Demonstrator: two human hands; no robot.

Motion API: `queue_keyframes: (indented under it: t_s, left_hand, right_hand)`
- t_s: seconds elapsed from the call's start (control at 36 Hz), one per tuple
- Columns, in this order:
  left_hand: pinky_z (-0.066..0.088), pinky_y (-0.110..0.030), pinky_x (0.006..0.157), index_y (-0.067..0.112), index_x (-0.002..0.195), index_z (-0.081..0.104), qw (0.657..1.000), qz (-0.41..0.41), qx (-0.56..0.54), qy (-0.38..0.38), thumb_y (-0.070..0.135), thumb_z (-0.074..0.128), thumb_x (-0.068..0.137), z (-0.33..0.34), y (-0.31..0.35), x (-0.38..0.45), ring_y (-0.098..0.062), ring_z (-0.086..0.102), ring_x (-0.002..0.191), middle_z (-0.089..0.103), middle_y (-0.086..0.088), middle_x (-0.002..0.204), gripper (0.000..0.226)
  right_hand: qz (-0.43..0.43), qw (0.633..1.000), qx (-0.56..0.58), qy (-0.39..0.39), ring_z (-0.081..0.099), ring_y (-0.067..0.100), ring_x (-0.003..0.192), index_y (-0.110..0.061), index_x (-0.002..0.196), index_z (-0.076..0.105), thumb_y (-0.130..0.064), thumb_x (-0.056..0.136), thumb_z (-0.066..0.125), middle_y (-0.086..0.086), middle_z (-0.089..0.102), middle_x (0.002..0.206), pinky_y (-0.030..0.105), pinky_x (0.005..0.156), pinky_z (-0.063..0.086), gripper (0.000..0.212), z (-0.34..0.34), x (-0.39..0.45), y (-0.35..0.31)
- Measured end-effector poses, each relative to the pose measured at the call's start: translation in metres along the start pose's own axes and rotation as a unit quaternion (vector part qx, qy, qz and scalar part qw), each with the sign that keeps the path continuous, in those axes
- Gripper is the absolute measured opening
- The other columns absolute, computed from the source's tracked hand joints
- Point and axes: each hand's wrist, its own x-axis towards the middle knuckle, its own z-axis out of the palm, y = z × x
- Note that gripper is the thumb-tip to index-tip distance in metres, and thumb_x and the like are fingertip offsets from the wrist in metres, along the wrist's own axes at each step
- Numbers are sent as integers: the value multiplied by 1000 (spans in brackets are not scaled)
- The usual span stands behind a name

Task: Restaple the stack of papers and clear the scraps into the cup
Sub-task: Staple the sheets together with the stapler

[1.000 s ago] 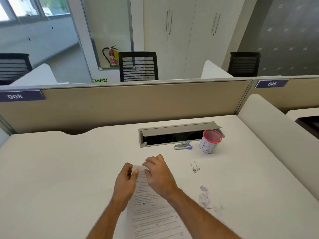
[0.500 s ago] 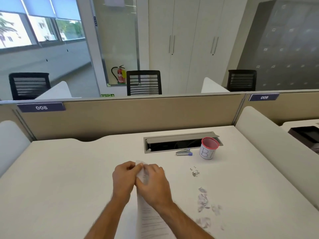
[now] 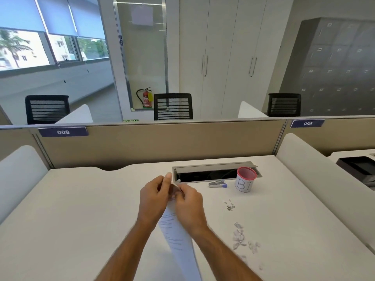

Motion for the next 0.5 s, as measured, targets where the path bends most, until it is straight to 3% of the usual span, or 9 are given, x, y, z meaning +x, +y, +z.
queue_keyframes:
  t_s: [0.06,0.08,0.17,0.25,0.33,0.5]
  left_hand:
    - [58,-41,70,16,76,70,1000,-1,-16,9,42,47,105,-2,1,-1,-23,66,68,69,-5,67,46]
    - [57,-39,70,17,77,70,1000,0,-21,17,40,47,106,-4,2,-2,-22,65,68,69,-5,68,44]
    - [54,-38,68,21,81,69,999,13,-15,30,32,54,104,-7,2,-1,-19,63,69,69,-1,71,29]
    - [55,-28,67,28,93,70,999,20,6,26,27,61,100,-7,3,0,-14,67,77,72,7,90,11]
    - [53,-23,67,30,98,70,999,39,15,14,22,65,97,-7,5,-1,-14,68,78,69,12,103,10]
    - [54,-26,71,29,99,74,998,55,-1,6,18,67,95,-4,6,-4,-10,63,74,72,11,95,13]
  right_hand:
    - [38,999,37,0,65,3,70,-19,84,67,-23,103,51,-5,70,77,19,61,53,25,-3,7,3]
    - [60,996,65,-8,70,11,78,-18,89,69,-21,101,52,-2,73,83,30,70,60,21,-5,9,4]
    - [106,981,155,-37,74,30,90,-14,99,72,-20,101,54,9,77,93,54,86,59,19,-12,10,4]
    - [135,961,232,-63,73,30,86,-7,102,72,-19,104,51,17,77,97,50,85,59,24,-22,12,5]
    - [143,948,270,-92,73,27,86,-5,105,73,-18,105,50,17,77,101,45,85,59,26,-29,12,3]
    - [149,932,305,-125,73,34,100,-6,113,72,-19,105,50,16,76,108,47,92,58,27,-36,12,5]
